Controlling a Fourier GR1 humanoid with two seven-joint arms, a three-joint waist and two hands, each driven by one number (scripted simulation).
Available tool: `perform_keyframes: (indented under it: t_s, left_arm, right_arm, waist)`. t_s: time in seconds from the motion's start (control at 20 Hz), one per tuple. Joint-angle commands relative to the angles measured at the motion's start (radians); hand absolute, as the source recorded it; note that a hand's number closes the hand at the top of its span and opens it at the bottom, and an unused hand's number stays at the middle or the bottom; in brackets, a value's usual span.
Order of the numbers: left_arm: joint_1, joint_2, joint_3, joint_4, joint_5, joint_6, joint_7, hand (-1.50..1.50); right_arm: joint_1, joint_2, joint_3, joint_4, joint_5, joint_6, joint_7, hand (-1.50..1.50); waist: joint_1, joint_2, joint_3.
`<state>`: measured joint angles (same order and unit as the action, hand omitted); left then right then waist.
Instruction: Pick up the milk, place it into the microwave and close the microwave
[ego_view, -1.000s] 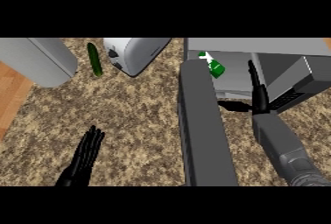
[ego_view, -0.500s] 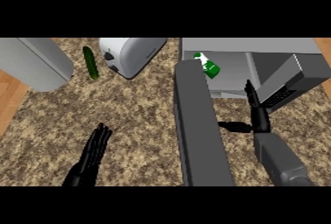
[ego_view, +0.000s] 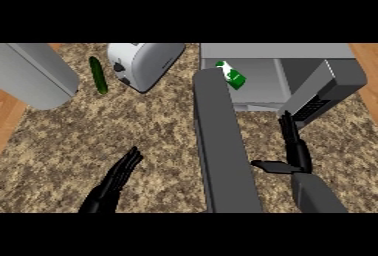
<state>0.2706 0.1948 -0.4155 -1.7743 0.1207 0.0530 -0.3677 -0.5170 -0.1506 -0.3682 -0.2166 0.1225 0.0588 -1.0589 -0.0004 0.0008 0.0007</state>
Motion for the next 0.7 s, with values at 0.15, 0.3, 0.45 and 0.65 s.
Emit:
perform_keyframes:
  t_s: [0.15,0.3,0.45,0.65]
  left_arm:
    - [-0.042,0.028,-0.011,0.056,-0.05,-0.029,0.029,1.5]
    - [-0.067,0.039,-0.02,0.11,-0.1,-0.021,0.047,1.5]
    - [-0.133,0.046,-0.05,0.186,-0.158,-0.044,0.05,1.5]
    - [-0.171,0.038,-0.146,0.199,-0.275,-0.037,0.093,1.5]
  right_arm:
    - [0.107,-0.034,0.008,-0.125,-0.055,0.226,-0.064,-1.5]
    - [0.177,-0.036,0.03,-0.202,-0.065,0.263,-0.079,-1.5]
    - [0.236,-0.04,0.045,-0.291,-0.086,0.274,-0.034,-1.5]
    - [0.314,-0.018,0.082,-0.428,-0.109,0.272,0.018,-1.5]
  waist:
    - [-0.014,-0.006,-0.002]
    - [-0.024,-0.008,-0.002]
    - [-0.035,-0.008,-0.003]
    - [-0.035,-0.01,-0.003]
